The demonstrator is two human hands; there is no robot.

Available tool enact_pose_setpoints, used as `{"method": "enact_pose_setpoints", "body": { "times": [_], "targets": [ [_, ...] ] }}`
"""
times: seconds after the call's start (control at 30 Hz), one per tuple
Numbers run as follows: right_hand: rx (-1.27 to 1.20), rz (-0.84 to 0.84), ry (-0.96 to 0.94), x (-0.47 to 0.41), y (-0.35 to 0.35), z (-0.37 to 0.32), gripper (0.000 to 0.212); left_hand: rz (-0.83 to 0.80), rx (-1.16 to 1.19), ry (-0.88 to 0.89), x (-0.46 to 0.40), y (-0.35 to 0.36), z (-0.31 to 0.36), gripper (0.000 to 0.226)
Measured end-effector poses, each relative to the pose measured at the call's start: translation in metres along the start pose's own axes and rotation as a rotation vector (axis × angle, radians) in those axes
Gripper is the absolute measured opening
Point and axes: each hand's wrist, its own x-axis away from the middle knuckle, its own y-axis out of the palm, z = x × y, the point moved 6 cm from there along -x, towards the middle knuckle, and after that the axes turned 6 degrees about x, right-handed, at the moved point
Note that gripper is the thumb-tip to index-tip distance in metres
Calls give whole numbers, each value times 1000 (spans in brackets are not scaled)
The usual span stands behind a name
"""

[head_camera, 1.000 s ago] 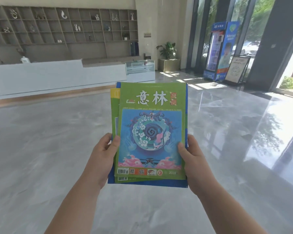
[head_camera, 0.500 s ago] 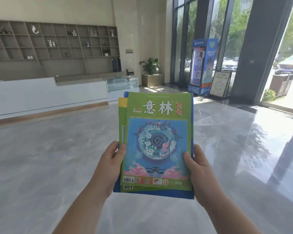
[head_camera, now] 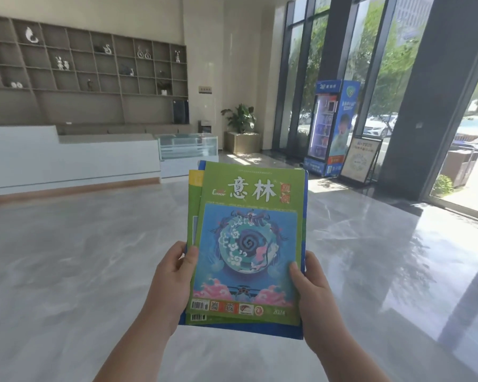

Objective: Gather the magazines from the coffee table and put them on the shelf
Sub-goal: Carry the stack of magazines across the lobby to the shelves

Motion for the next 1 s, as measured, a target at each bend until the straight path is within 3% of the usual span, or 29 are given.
{"method": "enact_pose_setpoints", "body": {
  "times": [0.2,0.63,1.0],
  "targets": [
    [23,8,-15,-217,38,-18,18,86,-60,42,-226,38,-11,28],
    [71,41,-74,-709,33,8,25,7,-44,73,-702,190,-101,25],
    [6,-19,-74,-1141,142,12,28,44,-15,147,-1116,220,-108,33]
  ]
}}
